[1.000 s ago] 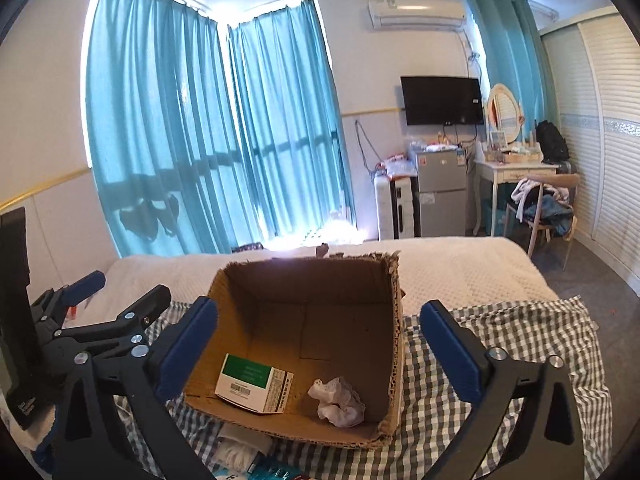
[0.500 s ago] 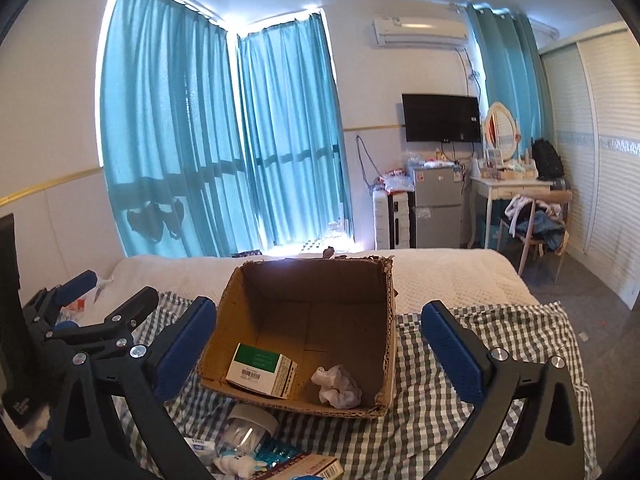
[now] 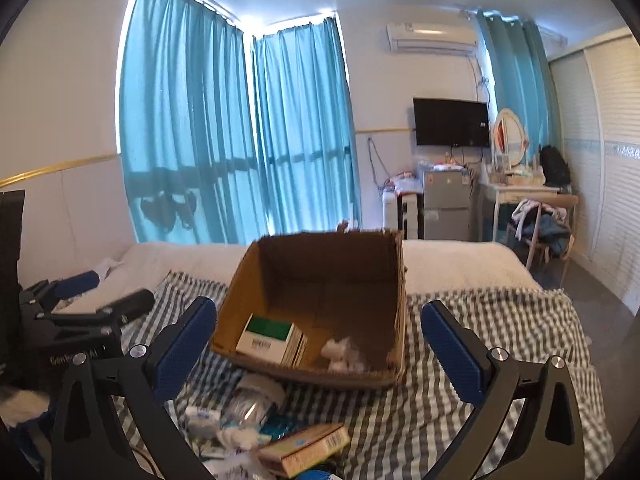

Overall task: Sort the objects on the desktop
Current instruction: 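Move both tools back toward the remaining items on the sheet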

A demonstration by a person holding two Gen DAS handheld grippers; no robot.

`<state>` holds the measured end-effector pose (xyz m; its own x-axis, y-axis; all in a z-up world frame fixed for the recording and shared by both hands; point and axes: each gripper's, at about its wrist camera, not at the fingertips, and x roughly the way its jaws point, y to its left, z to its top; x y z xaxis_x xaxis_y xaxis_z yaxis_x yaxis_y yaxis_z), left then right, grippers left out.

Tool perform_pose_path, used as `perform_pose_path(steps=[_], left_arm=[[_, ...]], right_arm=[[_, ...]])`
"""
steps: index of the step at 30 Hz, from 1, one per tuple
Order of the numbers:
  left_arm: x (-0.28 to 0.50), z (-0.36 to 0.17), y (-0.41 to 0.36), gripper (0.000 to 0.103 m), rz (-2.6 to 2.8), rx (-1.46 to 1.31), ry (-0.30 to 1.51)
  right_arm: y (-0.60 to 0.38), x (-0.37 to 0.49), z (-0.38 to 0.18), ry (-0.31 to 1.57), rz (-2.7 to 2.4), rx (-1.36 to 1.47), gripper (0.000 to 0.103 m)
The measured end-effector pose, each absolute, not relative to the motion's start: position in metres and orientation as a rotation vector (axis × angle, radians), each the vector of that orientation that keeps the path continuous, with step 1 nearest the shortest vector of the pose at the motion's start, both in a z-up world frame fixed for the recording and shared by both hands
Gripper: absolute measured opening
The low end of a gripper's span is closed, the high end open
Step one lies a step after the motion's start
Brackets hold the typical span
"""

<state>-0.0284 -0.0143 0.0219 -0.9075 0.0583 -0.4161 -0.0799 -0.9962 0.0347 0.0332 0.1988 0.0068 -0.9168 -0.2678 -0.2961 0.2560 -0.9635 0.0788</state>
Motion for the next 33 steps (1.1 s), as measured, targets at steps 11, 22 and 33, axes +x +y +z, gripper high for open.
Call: perform_pose_path(steps=[11, 22, 33], left_arm=[[-0.031, -0.018, -0.027, 0.103, 3.035, -0.782, 0.148], [-0.047, -0.051, -0.037, 0.103, 2.99, -0.891, 0.174], [-0.071, -0.098, -0.037, 0.093, 2.874, -1.096, 0.235]], right_arm=[[0.197, 0.028, -0.034, 0.007, -2.864, 0.6, 0.103], [0.186, 0.003, -0.074, -0.149, -2.656, 0.863, 0.103], [0.19, -0.026, -0.118, -0.347, -2.537, 1.063, 0.099]])
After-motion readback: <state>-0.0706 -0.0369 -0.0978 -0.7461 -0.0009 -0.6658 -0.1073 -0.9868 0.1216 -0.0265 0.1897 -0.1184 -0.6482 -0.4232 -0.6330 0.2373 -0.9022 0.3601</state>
